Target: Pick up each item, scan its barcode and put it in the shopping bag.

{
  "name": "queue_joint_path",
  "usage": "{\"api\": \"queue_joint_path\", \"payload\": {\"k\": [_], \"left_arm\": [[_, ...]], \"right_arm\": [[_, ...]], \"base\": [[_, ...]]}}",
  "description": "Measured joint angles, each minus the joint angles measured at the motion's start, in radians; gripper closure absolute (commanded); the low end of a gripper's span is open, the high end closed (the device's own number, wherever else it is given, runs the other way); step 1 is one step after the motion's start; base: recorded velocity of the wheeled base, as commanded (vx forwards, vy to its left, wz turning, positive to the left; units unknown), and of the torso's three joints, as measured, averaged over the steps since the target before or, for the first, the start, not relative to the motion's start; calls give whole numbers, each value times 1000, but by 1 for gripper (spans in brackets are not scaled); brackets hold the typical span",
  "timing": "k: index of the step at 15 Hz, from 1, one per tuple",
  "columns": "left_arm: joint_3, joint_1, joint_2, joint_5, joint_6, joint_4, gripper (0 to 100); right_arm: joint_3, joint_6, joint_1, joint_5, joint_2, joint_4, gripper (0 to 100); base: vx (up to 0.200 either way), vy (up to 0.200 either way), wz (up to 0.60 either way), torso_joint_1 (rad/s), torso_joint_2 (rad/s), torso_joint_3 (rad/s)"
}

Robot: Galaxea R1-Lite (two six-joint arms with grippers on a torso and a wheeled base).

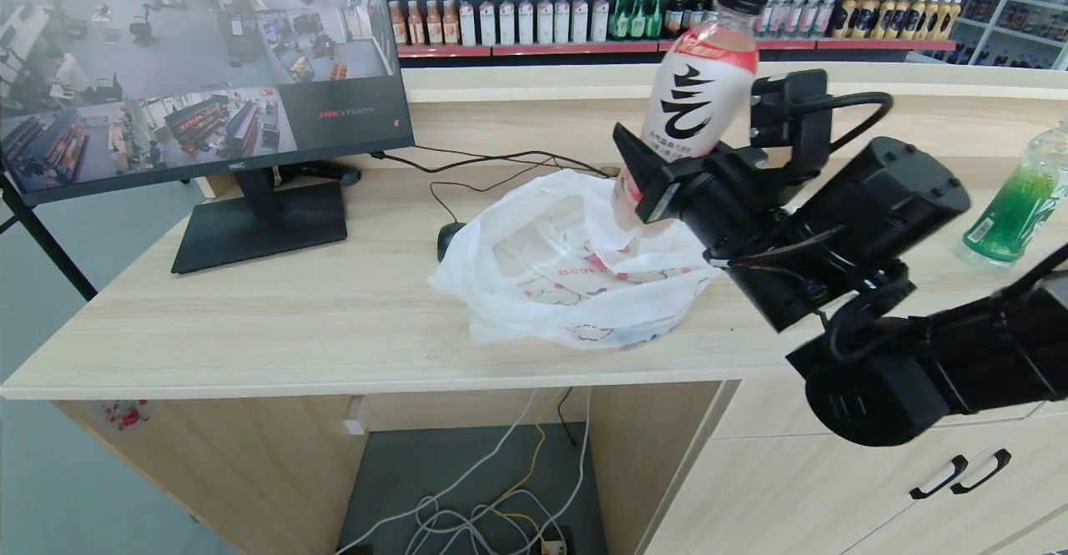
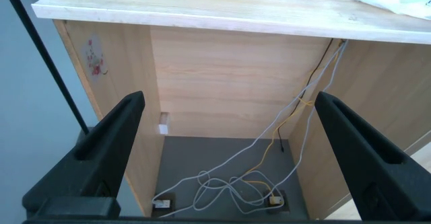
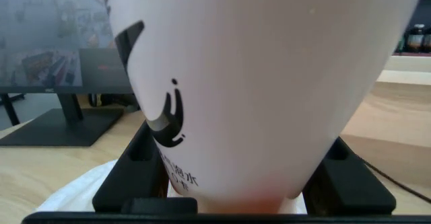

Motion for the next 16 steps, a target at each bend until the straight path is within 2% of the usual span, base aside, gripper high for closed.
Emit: {"api": "queue_joint_path", "payload": {"k": [10, 13, 16], "left_arm": [[0, 0, 0, 0, 0, 0, 0], [0, 0, 0, 0, 0, 0, 0], [0, 0, 0, 0, 0, 0, 0]], "right_arm": [[-343, 12, 67, 7, 265, 174, 100], [-459, 14, 71, 11, 313, 311, 100], [-574, 15, 70, 11, 360, 349, 100]], "base": [[0, 0, 0, 0, 0, 0], [0, 0, 0, 0, 0, 0], [0, 0, 0, 0, 0, 0]]}}
